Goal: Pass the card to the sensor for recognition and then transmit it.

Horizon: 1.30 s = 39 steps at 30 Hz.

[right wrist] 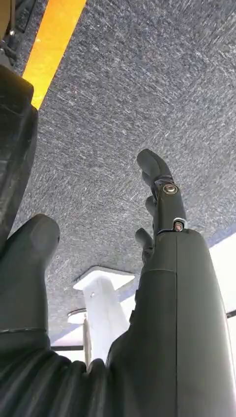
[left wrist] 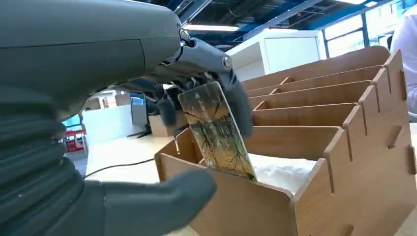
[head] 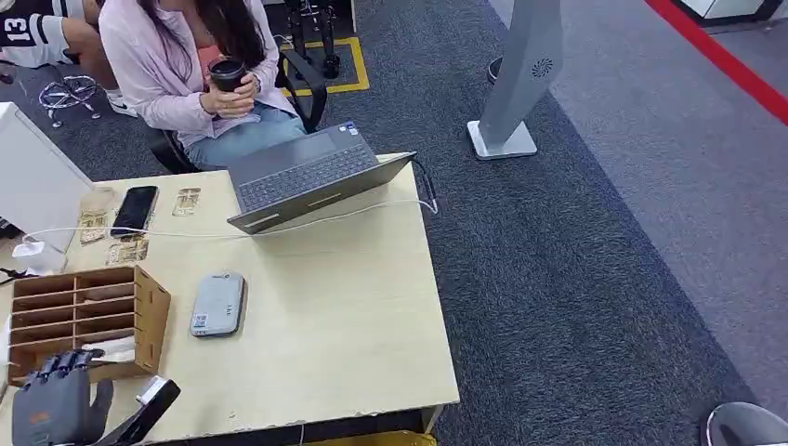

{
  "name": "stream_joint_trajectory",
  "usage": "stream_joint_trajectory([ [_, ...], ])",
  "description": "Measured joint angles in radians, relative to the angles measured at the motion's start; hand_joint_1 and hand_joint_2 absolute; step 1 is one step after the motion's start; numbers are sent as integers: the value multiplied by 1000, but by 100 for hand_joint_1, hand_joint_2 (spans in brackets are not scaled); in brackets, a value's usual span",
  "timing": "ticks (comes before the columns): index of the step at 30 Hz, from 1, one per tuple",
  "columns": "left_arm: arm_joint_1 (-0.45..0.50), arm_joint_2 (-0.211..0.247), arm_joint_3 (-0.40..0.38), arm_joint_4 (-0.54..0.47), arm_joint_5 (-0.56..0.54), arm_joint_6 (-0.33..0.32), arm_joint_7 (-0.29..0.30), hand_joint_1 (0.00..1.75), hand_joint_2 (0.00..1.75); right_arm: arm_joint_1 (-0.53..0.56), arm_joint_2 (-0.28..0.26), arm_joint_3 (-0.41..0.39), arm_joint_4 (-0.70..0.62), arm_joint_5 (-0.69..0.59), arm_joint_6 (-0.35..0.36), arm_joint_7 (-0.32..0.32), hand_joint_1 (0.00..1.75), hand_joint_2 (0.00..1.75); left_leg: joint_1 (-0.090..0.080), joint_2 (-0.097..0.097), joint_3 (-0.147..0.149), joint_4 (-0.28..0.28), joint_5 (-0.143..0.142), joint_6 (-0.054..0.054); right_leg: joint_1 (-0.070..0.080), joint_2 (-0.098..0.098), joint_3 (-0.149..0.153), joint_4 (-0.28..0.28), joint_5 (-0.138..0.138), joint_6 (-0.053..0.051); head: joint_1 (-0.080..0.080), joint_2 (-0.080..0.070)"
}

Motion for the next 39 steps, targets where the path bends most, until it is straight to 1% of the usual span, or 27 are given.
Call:
stream_joint_trajectory([
  [17,-3,-18,10,3,6,0,-5,175,175,0,2,0,0,6,2,2,0,175,0,0,0,0,0,0,0,0,0,0,0,0,0,0],
  [20,-3,-21,10,3,12,6,-20,175,175,0,2,0,0,6,2,1,0,175,0,0,0,0,0,0,0,0,0,0,0,0,0,0],
  [27,-3,-23,10,3,14,10,-21,175,175,0,3,0,0,6,2,1,0,175,0,0,0,0,0,0,0,0,0,0,0,0,0,0],
  [30,-3,-24,10,1,32,41,-46,175,175,0,3,0,0,6,2,-2,0,175,0,0,0,0,0,0,0,0,0,0,0,0,0,0],
  [33,-2,-24,9,-50,63,61,-72,175,175,0,2,0,0,0,1,-6,0,175,0,0,0,0,0,0,0,0,0,0,0,0,0,0],
  [36,-8,-19,-14,-135,76,60,-71,175,175,0,2,0,0,-2,-1,-8,0,175,0,0,1,0,0,0,0,0,0,0,0,0,0,0],
  [39,-23,-10,-52,-210,78,45,-66,175,175,0,3,0,0,-4,-3,-9,0,175,0,0,0,0,0,0,0,0,0,0,0,0,0,0],
])
